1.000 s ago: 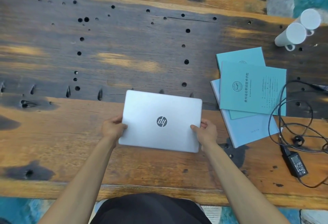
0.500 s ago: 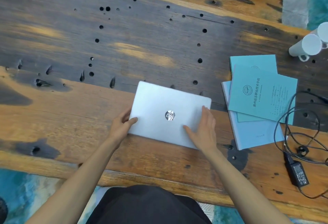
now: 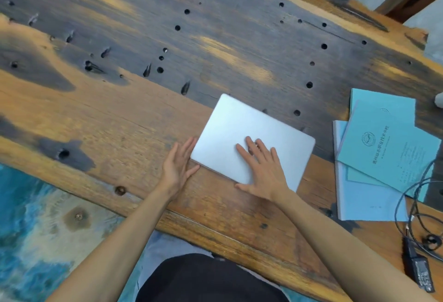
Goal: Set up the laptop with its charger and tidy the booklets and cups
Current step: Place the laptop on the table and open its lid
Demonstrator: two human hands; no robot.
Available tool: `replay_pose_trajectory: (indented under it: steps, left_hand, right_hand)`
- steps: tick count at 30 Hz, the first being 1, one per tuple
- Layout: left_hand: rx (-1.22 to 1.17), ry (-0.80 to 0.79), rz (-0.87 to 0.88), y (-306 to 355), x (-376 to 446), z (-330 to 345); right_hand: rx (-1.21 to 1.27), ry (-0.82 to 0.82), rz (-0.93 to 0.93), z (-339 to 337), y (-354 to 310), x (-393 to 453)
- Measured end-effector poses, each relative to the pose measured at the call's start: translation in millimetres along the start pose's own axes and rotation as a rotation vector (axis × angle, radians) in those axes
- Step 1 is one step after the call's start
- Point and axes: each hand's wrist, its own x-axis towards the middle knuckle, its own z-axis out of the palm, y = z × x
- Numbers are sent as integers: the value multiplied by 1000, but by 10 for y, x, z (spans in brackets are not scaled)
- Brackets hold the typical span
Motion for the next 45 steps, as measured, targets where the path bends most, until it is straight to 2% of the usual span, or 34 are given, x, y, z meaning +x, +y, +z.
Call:
replay_pose_trajectory:
  steps: [4, 13, 16, 20, 24, 27, 31, 33, 36, 40, 45]
  left_hand:
    - [-20, -24, 3, -24, 5, -69]
    - [18, -122, 20, -100, 48, -263]
    - [252, -186, 78, -120, -12, -244]
    - [856, -265, 191, -134, -27, -213]
    - [1247, -256, 327, -235, -26, -150]
    - [1568, -211, 286, -320, -62, -59]
    - [1857, -149, 226, -435, -186, 159]
    - [2008, -96, 261, -463, -217, 235]
    - [2170, -101, 356, -452, -227, 292]
    - [2322, -224, 519, -361, -169, 290]
    - [2371, -435, 554, -105, -64, 303]
  right_hand:
    - [-37, -27, 1, -63, -22, 48]
    - [111, 52, -84, -249, -63, -86]
    - [192, 67, -102, -384, -44, -111]
    - [281, 60, -103, -547, -55, -116]
    - [371, 87, -98, -706, -15, -108]
    - [438, 103, -118, -837, 22, -103]
    - [464, 119, -123, -920, -17, -163]
    - [436, 155, -138, -904, -75, -227]
    - [292, 284, -198, -864, -190, -321]
    - [61, 502, -151, -808, -309, -464]
    - [-152, 744, 66, -822, -407, -497]
